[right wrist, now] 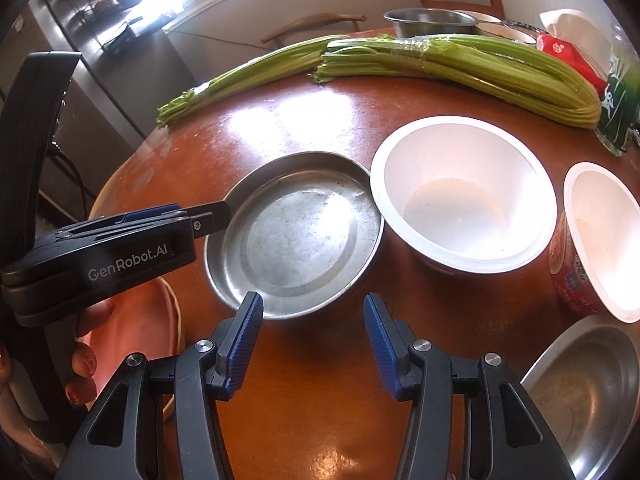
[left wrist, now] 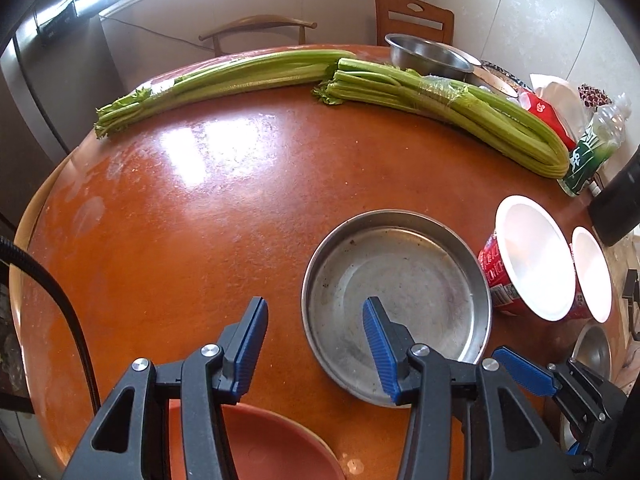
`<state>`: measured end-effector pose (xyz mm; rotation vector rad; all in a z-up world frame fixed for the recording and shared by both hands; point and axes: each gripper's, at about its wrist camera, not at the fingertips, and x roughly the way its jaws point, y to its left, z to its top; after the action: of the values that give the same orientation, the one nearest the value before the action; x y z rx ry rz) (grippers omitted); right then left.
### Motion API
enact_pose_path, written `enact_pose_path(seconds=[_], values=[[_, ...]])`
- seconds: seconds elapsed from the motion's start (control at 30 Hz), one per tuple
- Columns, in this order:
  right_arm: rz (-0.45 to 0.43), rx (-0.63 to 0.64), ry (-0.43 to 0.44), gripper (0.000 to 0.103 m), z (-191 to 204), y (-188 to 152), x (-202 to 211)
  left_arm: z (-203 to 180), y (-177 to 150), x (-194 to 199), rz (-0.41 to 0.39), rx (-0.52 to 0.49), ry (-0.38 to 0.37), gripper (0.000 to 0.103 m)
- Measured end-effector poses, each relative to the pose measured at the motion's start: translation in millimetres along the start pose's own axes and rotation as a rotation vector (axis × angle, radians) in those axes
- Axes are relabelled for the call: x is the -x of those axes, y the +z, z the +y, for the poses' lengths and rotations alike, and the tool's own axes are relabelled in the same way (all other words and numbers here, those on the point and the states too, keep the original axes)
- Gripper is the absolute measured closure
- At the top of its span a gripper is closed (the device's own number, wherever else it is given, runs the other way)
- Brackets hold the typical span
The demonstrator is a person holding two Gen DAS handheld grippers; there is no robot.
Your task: Organize plates and bowls
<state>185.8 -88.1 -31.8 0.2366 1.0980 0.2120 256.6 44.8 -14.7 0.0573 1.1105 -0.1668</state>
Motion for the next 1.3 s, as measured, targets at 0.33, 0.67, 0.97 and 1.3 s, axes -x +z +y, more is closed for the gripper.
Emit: enact_pose_path(seconds=[0.33,0.67,0.97,1.3], values=[[0.021,-0.002,-0.018,0.049,5.8,9.3,-18.8,-3.5,11.7,-27.6,0.044,-0.006,-0.039,0.054],[0.019,0.013,-0.026,0.048,6.4,8.3,-27.0,1.1,9.5,-39.4,0.059,0.015,-0.079,0.067],[-0.006,0.030,0.009,0.048,12.0,5.4,-15.3,6.5,4.5,-19.6,0.026,0.029,-0.069,0.068],[-0.038,0.053,0.036,0.048,19.7,-2.7,10.6,6.2,-7.2,16.8,-0.032,0.033,-0.067,0.068]])
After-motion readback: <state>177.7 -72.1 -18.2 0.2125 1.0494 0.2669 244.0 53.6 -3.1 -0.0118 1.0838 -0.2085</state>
